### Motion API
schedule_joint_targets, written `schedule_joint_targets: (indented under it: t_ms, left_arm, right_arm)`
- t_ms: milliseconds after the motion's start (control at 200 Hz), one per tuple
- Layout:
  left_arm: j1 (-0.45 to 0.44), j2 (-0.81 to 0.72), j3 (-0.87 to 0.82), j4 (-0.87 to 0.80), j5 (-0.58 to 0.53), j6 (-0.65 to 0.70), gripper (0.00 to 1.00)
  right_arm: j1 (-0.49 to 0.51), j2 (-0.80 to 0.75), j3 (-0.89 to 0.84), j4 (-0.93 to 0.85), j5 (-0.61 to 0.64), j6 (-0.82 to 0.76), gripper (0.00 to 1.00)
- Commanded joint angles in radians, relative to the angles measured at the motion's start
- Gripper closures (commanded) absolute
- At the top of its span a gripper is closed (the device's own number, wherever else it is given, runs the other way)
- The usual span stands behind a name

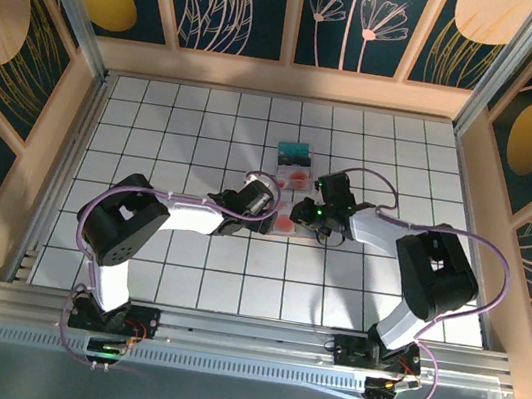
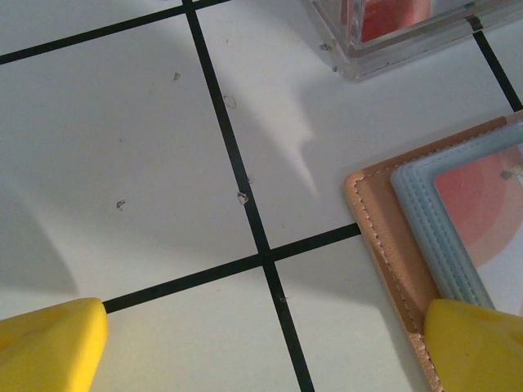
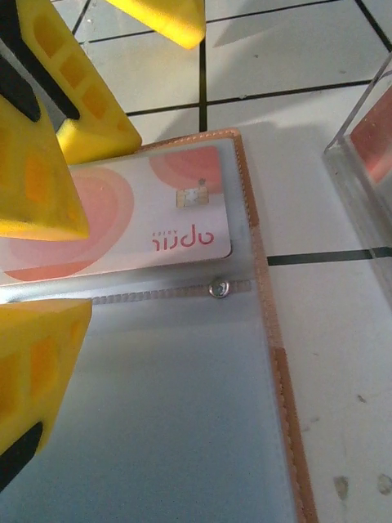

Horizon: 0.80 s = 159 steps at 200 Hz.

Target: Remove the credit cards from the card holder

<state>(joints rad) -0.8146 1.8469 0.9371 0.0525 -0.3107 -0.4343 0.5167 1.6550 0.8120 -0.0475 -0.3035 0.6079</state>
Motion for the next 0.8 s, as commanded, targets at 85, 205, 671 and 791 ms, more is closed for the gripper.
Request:
schedule_joint_targets:
  t_ms: [85, 205, 671, 791]
  left_arm:
    - [-0.004, 0.027, 0.014, -0.023, -0.011, 0.009, 0.01]
    - [-0.003, 0.029, 0.015, -0.026, -0.012, 0.009, 0.01]
    - [-0.004, 0.044, 0.014, -0.048, -0.020, 0.008, 0.01]
    - [-0.004, 0.046, 0.014, -0.056, -0.024, 0.006, 0.01]
  right_arm:
    - [-0.003, 0.034, -0.011, 0.050, -0.040, -0.006, 0.74]
    - [-0.004, 0.045, -0.012, 0.064, -0.053, -0.007, 0.74]
    - [-0.006, 0.024, -0.034, 0.133, -0.119, 0.001, 0.75]
    - [-0.007, 0.003, -0.036, 0.136, -0.128, -0.001, 0.76]
